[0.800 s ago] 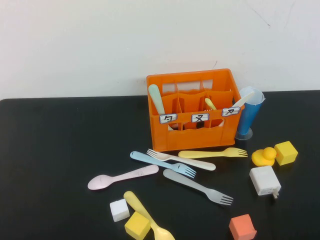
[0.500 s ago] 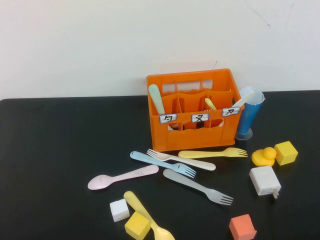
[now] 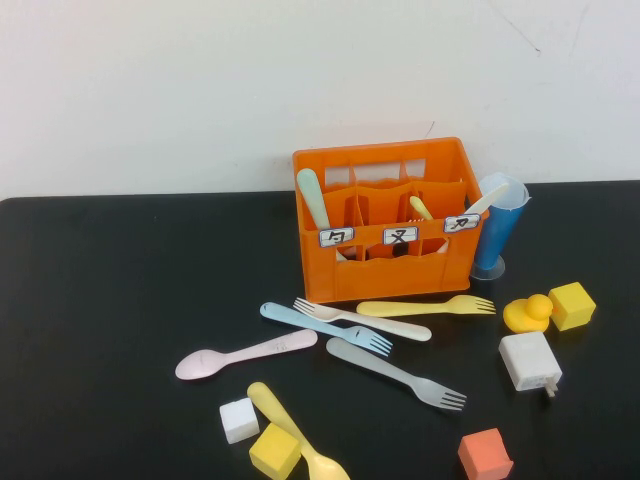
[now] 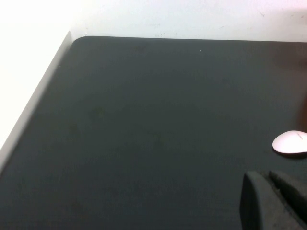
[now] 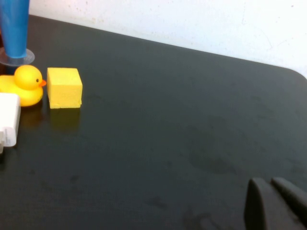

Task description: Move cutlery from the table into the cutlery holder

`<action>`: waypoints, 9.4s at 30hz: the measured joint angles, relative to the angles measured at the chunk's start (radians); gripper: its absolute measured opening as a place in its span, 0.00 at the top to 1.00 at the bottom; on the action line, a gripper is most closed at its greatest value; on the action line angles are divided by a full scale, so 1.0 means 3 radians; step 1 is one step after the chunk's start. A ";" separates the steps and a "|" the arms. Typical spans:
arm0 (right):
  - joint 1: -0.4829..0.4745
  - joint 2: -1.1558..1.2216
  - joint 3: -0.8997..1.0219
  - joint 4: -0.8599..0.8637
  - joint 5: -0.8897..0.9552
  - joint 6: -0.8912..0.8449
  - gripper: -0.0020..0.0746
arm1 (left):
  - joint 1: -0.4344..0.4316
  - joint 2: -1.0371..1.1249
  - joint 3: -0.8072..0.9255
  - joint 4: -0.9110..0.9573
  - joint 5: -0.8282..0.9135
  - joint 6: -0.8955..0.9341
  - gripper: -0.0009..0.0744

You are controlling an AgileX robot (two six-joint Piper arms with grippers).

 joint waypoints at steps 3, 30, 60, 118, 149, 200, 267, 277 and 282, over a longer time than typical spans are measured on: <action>0.0000 0.0000 0.0000 0.0000 0.0000 0.0000 0.98 | 0.0000 0.0000 0.0000 0.0000 0.0000 0.0000 0.99; 0.0000 0.0000 0.0000 0.0000 0.0000 0.0000 0.98 | 0.0000 0.0000 0.0000 0.0000 0.0000 0.0000 0.99; 0.0000 0.0000 0.0000 0.0000 0.0000 0.0000 0.98 | 0.0000 0.0000 0.0000 0.0269 0.0000 0.0000 0.99; 0.0000 0.0000 0.0000 0.0000 0.0000 0.0000 0.98 | -0.0462 0.2207 -0.2122 -0.0786 0.2087 0.1156 0.99; 0.0000 0.0000 0.0000 0.0000 0.0000 0.0000 0.98 | -0.2166 0.5685 -0.4006 0.0599 0.1807 0.0712 0.61; 0.0000 0.0000 0.0000 0.0000 0.0000 0.0000 0.98 | -0.1768 0.6305 -0.4036 0.0459 0.0619 0.1137 0.98; 0.0000 0.0000 0.0000 0.0000 0.0000 0.0000 0.98 | -0.1685 0.6166 -0.3901 0.0177 0.0349 0.0692 0.84; 0.0000 0.0000 0.0000 0.0000 0.0000 0.0000 0.98 | -0.1685 0.5098 -0.2644 -0.0155 -0.1606 0.0510 0.84; 0.0000 0.0000 0.0000 0.0000 0.0000 0.0000 0.98 | -0.1685 0.4706 -0.2286 -0.0104 -0.2900 -0.0181 0.84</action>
